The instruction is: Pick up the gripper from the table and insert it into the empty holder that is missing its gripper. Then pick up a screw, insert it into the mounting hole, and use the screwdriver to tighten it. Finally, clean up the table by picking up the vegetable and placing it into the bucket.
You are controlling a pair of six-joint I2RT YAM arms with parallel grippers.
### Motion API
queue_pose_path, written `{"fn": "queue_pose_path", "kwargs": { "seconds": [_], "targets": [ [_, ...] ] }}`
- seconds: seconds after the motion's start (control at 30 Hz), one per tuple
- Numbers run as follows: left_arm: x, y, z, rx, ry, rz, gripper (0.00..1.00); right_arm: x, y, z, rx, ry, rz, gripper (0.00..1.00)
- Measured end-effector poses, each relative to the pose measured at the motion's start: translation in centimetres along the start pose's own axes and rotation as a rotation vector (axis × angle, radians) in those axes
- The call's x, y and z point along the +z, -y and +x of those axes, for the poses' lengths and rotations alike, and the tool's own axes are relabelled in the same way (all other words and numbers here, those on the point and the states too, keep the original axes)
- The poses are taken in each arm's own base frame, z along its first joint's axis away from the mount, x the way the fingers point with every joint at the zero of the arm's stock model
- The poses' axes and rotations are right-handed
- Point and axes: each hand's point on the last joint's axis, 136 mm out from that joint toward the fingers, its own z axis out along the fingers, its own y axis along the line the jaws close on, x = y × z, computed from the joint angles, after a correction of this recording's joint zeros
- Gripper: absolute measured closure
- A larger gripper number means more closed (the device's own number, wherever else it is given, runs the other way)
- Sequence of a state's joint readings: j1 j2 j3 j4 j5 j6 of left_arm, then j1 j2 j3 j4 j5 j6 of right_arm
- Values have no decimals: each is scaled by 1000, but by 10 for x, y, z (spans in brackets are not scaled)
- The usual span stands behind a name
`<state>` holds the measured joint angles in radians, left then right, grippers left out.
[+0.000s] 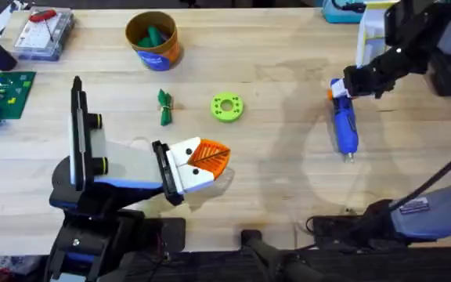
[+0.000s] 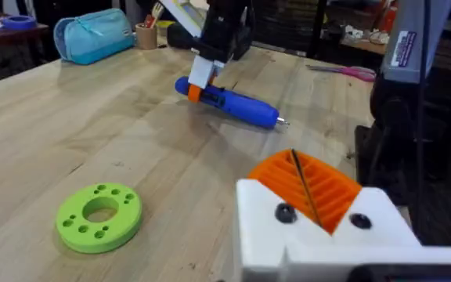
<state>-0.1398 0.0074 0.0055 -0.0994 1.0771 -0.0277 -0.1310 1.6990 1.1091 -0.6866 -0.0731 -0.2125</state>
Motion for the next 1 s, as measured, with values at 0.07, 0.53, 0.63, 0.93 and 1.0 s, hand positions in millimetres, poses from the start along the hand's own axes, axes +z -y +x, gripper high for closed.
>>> {"fn": "queue_pose_path", "kwargs": {
  "seconds": [0.07, 0.53, 0.63, 0.93, 1.0],
  "targets": [
    [0, 0, 0, 0, 0, 0, 985, 4, 0, 0, -1, -5, -1, 956],
    [0, 0, 0, 0, 0, 0, 985, 5, 0, 3, -11, -20, -7, 78],
    [0, 0, 0, 0, 0, 0, 985, 5, -1, 4, -13, -25, -8, 10],
    [0, 0, 0, 0, 0, 0, 985, 4, -6, 26, -6, -114, -28, 5],
    [0, 0, 0, 0, 0, 0, 985, 3, -7, 30, -7, -128, -31, 5]
  ]
}}
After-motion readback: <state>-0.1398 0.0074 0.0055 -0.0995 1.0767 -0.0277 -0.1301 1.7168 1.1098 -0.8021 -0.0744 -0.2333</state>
